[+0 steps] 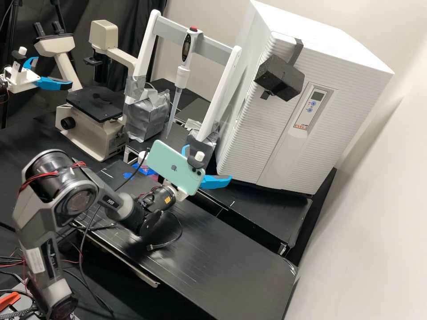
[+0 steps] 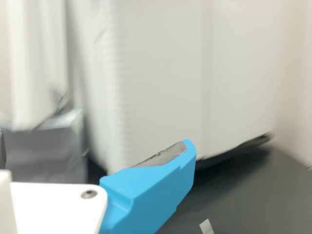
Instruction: Open the door
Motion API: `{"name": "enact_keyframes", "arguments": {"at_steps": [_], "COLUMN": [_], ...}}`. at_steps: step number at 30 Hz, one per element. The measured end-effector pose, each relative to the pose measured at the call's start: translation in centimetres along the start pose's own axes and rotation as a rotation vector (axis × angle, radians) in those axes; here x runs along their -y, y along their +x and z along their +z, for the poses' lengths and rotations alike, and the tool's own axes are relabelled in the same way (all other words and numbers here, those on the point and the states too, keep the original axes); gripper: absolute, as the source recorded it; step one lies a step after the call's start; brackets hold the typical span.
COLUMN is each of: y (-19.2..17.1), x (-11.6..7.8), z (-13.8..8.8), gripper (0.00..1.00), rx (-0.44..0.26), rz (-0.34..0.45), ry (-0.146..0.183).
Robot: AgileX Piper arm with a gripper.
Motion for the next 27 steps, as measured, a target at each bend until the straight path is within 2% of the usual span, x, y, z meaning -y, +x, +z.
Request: {"name": "enact_keyframes", "arguments": {"at_steps": [2,4,8,13,18,27], "y": [-0.1,0.0,0.9,2.4,4.0,6.5], "x": [-1.4,-2.6,-4.7,-6.4,-7.6,-7.6], "z": [-0.2,-0.7,-1.9,-3.4,-4.2,-5.0], "gripper": [1.00,1.00,1.00,1.00,1.00,1.00], "rx": [-0.014,-0.034,-0.072,-0.094,-0.080,-0.050], "rz": [0.045,0.082,0.135,0.155,0.159,0.118], "ry": [0.021,0.028,0.022,0.018,0.010,0.017]}}
